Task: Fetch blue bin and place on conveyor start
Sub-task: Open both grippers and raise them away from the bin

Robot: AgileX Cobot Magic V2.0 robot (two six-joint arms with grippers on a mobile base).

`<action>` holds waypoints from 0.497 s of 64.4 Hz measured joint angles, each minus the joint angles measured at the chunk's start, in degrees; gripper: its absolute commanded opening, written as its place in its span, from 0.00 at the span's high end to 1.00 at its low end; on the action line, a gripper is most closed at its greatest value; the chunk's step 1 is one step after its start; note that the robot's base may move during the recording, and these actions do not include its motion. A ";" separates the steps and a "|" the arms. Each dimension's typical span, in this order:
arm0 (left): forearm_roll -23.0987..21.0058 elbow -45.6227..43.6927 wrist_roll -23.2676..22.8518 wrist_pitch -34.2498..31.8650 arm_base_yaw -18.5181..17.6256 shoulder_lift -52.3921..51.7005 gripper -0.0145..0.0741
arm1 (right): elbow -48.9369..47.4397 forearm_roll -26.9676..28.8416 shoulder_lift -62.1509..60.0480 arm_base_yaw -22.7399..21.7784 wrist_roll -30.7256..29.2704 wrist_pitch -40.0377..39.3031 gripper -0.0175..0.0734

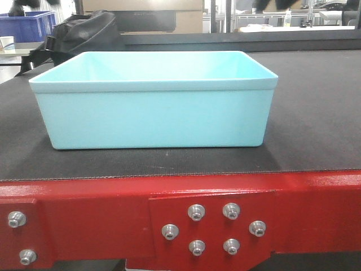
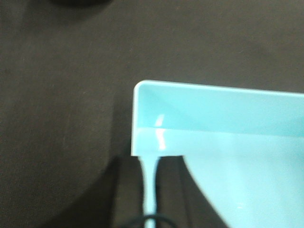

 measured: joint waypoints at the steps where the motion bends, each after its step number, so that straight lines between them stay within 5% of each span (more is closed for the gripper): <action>1: 0.00 0.00 0.00 0.00 -0.31 -0.85 0.96 | 0.00 0.00 -0.59 0.00 0.00 0.52 0.99; 15: 0.27 6.11 0.00 -4.21 -0.55 -8.89 0.96 | 4.54 -0.14 -6.78 0.00 -0.11 -1.14 0.99; 32: -3.19 21.86 0.00 -13.86 -0.55 -16.89 0.96 | 21.95 -0.39 -19.15 0.00 -1.17 -21.51 0.99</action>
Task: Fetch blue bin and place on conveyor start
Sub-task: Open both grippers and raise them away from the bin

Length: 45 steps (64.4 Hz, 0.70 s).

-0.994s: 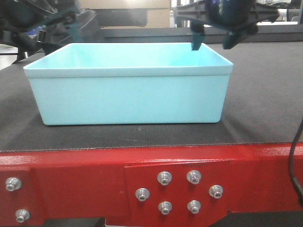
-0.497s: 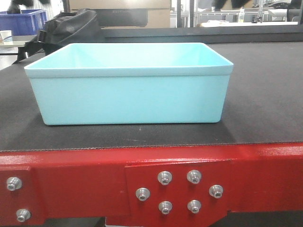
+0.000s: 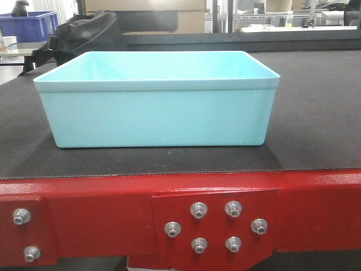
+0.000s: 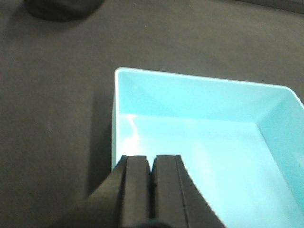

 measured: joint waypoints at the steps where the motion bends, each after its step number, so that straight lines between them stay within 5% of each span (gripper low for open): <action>1: -0.27 0.89 0.00 -0.67 0.00 -0.71 0.96 | 0.89 -0.11 -0.74 0.00 0.00 -0.74 0.99; 16: -2.84 14.82 0.00 -10.32 0.00 -11.26 0.96 | 16.32 -2.11 -14.44 0.00 -0.26 -7.67 0.99; 45: -2.94 22.87 0.00 -11.21 0.00 -33.33 0.96 | 26.43 -2.92 -40.86 0.00 -0.35 -10.51 0.99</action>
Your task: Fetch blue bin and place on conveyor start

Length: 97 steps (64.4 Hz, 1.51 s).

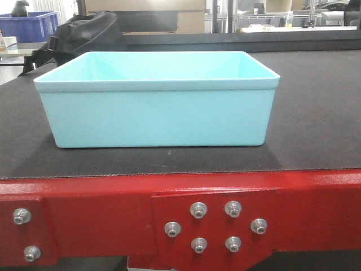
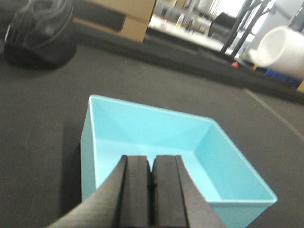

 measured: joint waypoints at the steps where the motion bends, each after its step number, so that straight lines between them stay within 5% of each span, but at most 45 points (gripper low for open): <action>1: 0.00 0.00 0.00 0.03 0.00 -0.44 0.96 | 0.00 0.00 -0.64 0.00 0.00 -0.14 0.99; 44: 0.00 0.06 0.00 -0.02 0.00 -2.51 0.96 | 0.00 0.67 -4.89 -0.23 -0.45 -0.24 0.99; 50: 0.00 0.06 0.00 -0.02 0.00 -2.51 0.96 | 0.78 6.71 -6.40 -1.82 -9.30 1.13 0.99; 60: 0.00 0.06 0.00 -0.02 0.00 -2.51 0.96 | 4.99 25.88 -12.23 -9.01 -39.24 1.51 0.99; 66: 0.00 0.06 0.00 -0.02 0.00 -2.51 0.96 | 8.53 32.68 -16.25 -15.06 -48.57 1.63 0.99; 80: 0.00 0.06 0.00 -0.02 0.00 -2.51 0.96 | 17.60 36.10 -23.23 -25.35 -52.38 2.22 0.99; 97: 0.00 0.06 0.00 -0.02 0.00 -2.51 0.96 | 25.67 36.33 -28.48 -26.99 -49.85 2.91 0.99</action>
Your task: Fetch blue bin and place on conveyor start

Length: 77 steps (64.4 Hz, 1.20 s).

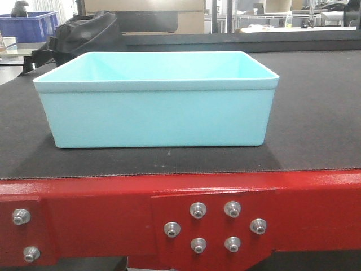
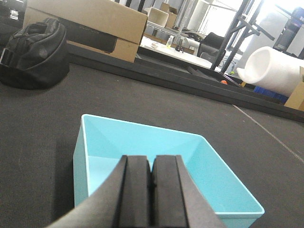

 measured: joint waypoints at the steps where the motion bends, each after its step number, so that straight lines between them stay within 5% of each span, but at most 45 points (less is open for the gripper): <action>1: 0.00 0.00 0.00 0.00 0.00 0.00 0.96 | 0.52 0.00 0.00 0.00 0.25 0.00 0.99; 16: 0.00 0.00 0.00 0.00 0.00 -0.10 0.96 | 2.02 0.00 -0.12 0.00 5.20 0.00 0.99; 70: 0.00 0.00 0.00 0.00 0.00 -0.63 0.96 | 2.14 0.00 -0.25 0.00 5.69 0.00 0.99; 77: -1.80 1.14 7.89 -0.26 2.00 -2.64 0.96 | 2.14 0.00 -0.25 0.00 5.69 0.00 0.99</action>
